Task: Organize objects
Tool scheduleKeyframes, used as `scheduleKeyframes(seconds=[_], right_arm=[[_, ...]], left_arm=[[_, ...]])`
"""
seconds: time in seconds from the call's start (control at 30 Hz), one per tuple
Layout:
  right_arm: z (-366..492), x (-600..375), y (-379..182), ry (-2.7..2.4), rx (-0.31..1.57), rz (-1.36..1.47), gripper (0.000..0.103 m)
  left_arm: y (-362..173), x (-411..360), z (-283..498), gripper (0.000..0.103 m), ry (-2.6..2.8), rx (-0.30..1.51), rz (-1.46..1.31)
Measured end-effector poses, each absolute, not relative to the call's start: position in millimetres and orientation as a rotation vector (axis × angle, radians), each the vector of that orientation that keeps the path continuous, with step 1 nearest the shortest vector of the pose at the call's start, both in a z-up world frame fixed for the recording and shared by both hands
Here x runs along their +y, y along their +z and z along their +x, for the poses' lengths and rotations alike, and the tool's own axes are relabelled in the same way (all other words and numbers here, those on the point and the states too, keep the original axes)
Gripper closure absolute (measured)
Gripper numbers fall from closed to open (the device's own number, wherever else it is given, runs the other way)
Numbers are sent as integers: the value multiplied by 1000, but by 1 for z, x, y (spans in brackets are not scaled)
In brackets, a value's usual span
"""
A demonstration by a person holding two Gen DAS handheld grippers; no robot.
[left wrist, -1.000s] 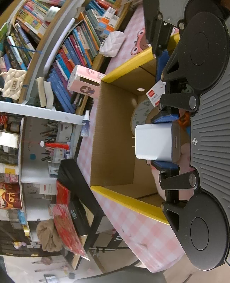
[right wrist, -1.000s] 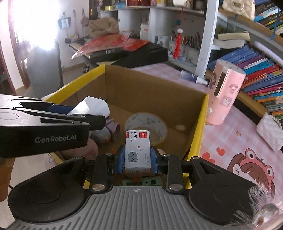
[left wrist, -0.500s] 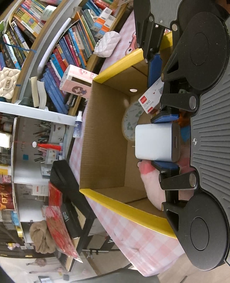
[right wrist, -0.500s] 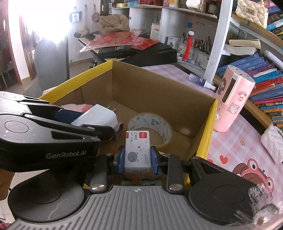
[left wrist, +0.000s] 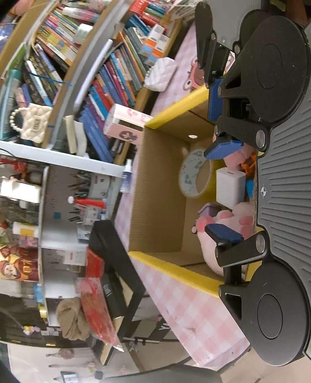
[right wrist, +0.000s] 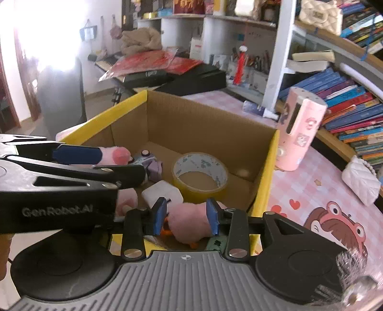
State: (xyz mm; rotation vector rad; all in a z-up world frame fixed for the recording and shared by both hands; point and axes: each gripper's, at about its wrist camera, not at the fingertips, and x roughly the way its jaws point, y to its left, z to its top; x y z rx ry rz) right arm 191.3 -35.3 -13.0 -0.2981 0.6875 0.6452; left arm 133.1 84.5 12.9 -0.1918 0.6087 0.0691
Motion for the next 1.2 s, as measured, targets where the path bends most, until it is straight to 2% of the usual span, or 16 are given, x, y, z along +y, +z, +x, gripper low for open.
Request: scheduleKeyframes(seconds=[0.1,0.3,0.4,0.47,0.7,0.87,1.0,1.2], right_arm=[[179,-40,-6,618,659,-284,66],[146,-53,7,561,596,-259,58],[127,-60,11,521,577,-242,54],[112,-66,11,486,570,-228,47],[69,-78,-5,385,625,-195,41],[47,-87,-11,300,647,-146,26],[29,-92,-16,247,656,-126,21],[1,-102,-19,149,642,-103,13]], left_arm=[[21,84,119,37,72,574,-199],[33,82,90,36,76,525,-209],[34,82,73,31,84,520,-215],[31,80,63,30,92,528,-216],[16,76,30,28,113,595,-203],[12,72,13,26,110,619,-175],[11,68,-1,25,87,622,-159],[9,55,-16,16,59,619,-93]])
